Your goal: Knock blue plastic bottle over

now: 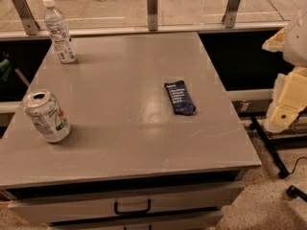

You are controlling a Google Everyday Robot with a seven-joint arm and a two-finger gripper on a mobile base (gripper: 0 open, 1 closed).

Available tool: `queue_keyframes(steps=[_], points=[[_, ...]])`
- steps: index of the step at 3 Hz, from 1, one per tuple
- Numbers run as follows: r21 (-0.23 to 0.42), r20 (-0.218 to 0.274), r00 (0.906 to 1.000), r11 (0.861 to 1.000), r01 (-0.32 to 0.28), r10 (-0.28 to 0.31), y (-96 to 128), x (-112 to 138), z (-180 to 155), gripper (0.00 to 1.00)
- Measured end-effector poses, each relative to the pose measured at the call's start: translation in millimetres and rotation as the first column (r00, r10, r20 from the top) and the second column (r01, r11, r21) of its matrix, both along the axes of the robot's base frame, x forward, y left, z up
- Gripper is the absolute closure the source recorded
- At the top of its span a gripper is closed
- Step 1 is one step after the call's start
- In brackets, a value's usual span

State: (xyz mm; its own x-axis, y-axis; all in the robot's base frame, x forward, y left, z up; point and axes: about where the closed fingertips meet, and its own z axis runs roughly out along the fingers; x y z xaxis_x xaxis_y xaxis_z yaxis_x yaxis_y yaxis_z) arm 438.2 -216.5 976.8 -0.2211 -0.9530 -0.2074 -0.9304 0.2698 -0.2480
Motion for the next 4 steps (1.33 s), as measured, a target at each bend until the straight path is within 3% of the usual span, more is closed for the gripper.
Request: queue_keyframes(steps=[1,2,3,4], points=[[0.0,0.0,1.0,1.0,0.0,0.0,0,0,0,0.0],[0.037,0.031,0.9985,0.998,-0.047,0.046,11,22,-6,0.0],[0.123,0.101,0.9855,0.981,-0.148,0.136,44,72,-15,0.0],[0.227,0.177,0.962,0.942,-0.246,0.208,94,126,-19,0.0]])
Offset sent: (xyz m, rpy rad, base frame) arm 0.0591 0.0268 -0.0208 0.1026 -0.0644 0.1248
